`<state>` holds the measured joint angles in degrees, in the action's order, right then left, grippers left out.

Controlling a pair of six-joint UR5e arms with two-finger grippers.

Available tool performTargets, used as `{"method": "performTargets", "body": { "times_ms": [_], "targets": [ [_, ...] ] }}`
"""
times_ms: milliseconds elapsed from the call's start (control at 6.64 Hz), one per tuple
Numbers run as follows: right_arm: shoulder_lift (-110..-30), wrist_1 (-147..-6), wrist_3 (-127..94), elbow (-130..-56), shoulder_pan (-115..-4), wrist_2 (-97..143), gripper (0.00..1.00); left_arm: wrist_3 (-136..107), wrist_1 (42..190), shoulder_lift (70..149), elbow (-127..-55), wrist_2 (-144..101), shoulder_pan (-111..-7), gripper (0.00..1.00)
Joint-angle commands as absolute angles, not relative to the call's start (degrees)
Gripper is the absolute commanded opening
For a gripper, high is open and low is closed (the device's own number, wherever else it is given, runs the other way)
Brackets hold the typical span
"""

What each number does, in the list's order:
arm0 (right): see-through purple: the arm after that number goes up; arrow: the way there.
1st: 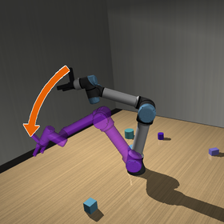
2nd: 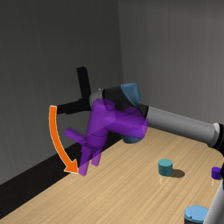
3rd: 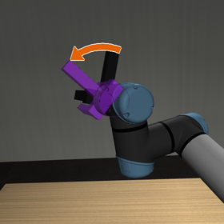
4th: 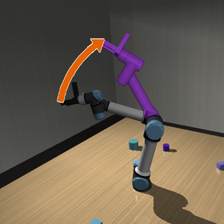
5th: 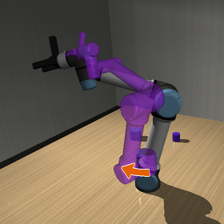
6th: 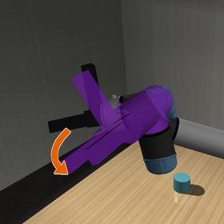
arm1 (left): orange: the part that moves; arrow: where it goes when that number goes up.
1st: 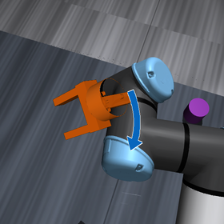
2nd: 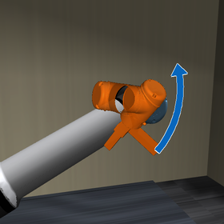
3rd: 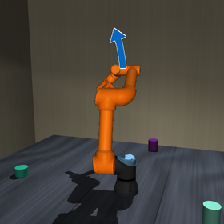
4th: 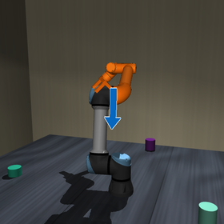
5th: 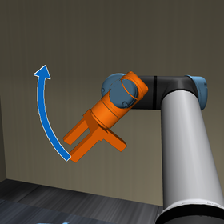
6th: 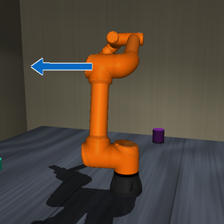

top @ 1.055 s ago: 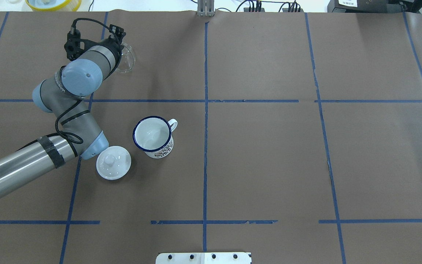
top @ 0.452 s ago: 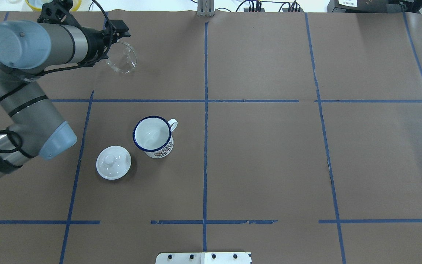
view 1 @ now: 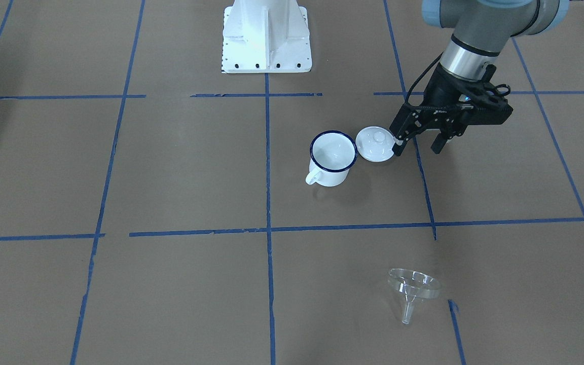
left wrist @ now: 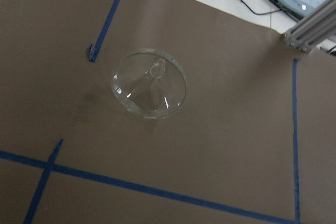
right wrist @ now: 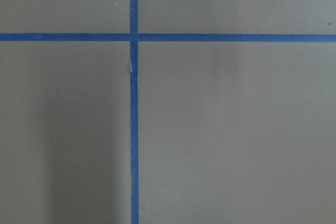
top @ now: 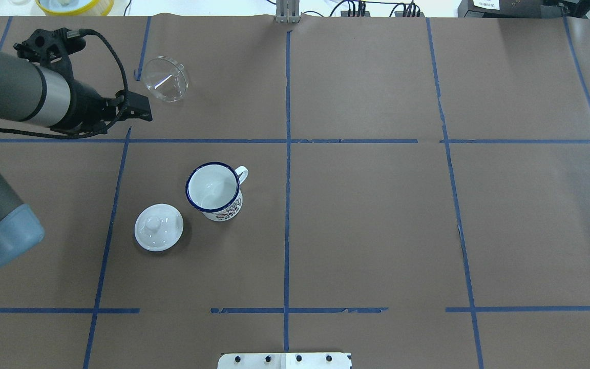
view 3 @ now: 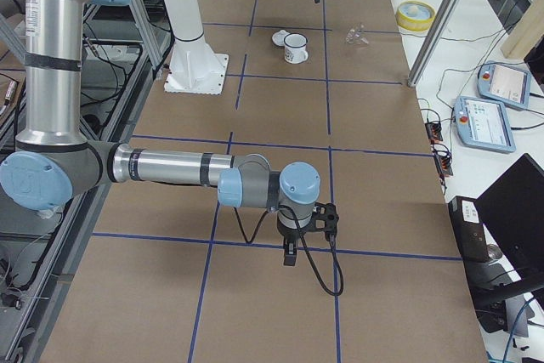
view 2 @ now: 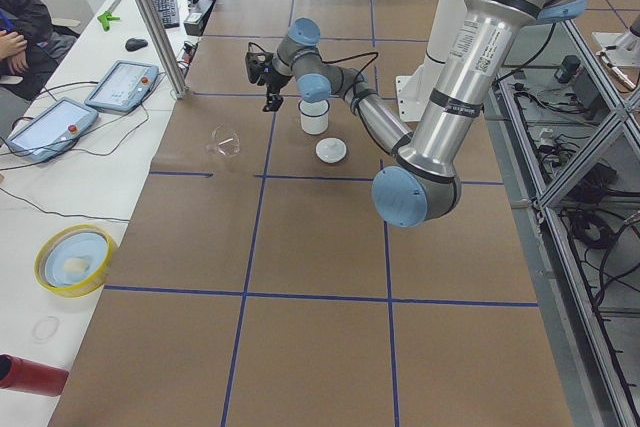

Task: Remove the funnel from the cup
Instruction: 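Move the left gripper down onto the white saucer lid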

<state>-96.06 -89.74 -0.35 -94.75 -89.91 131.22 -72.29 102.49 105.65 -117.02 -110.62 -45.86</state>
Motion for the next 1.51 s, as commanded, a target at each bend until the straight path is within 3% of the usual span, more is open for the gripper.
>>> {"method": "performTargets", "body": {
  "times_ms": [0,452,1356],
  "targets": [
    [-96.06,-89.74,-0.35,-94.75,-89.91,131.22,1.00,-71.10,95.49,102.22,-120.50,-111.80,-38.18,1.00],
    [-96.06,-89.74,-0.35,-94.75,-89.91,131.22,1.00,-71.28,95.62,102.04,-118.48,-110.14,-31.57,1.00],
    [-96.06,-89.74,-0.35,-94.75,-89.91,131.22,1.00,-71.10,96.59,104.84,-110.50,-109.78,-30.41,1.00]
  ]
}}
